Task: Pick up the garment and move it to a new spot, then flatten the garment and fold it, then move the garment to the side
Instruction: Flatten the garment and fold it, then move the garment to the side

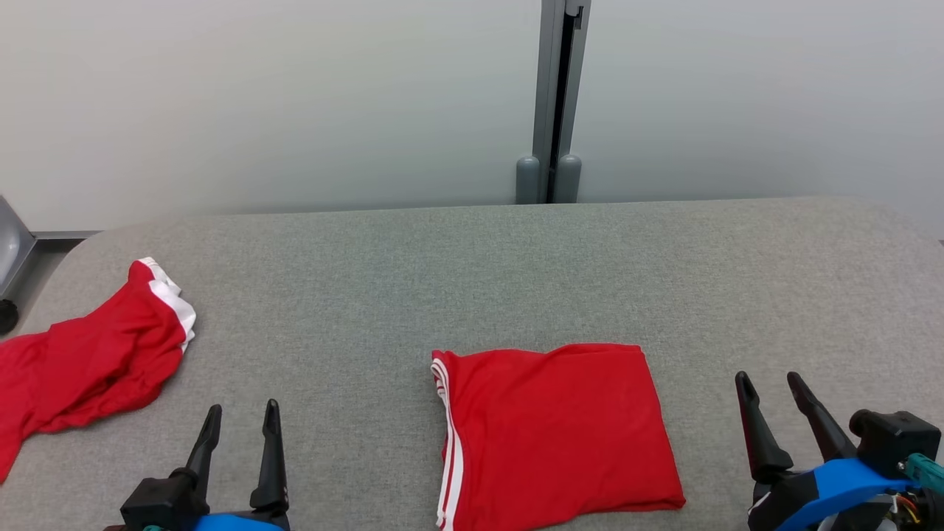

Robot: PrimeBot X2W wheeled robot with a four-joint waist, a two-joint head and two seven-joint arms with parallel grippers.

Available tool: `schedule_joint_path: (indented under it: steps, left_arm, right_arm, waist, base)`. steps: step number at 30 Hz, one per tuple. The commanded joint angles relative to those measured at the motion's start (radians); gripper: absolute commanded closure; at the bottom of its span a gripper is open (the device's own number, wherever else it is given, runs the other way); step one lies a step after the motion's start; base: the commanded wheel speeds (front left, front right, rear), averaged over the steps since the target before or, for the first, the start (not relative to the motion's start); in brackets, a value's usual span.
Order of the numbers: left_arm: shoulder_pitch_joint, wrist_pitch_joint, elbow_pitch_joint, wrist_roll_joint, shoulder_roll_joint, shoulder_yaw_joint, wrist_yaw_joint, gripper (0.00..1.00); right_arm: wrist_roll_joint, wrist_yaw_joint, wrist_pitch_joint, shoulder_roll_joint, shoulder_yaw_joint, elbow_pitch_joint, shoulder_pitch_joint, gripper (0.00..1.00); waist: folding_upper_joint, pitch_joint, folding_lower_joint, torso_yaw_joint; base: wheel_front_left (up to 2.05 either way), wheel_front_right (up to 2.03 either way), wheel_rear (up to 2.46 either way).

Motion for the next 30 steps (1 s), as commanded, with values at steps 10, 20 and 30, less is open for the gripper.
schedule_joint_path:
  steps: [10, 20, 30]
  left_arm:
    - [0.016, 0.003, 0.015, -0.017, 0.009, 0.000, 0.005, 0.00]
    - [-0.007, -0.007, 0.029, -0.025, 0.015, -0.004, 0.001, 0.00]
    - [-0.033, -0.022, 0.043, -0.027, 0.016, -0.009, -0.009, 0.00]
  right_arm:
    - [-0.001, 0.000, -0.005, -0.010, 0.012, 0.031, -0.002, 0.00]
    - [-0.016, 0.000, 0.004, -0.002, 0.009, 0.045, -0.016, 0.00]
    - [-0.010, 0.000, 0.120, -0.031, 0.041, 0.063, -0.105, 0.00]
  waist:
    - [0.0001, -0.009, 0.0001, 0.011]
    - [0.0001, -0.003, 0.0001, 0.013]
    - [0.0001, 0.018, 0.0001, 0.023]
  base:
    - [0.00, 0.00, 0.00]
    - [0.00, 0.00, 0.00]
    - [0.00, 0.00, 0.00]
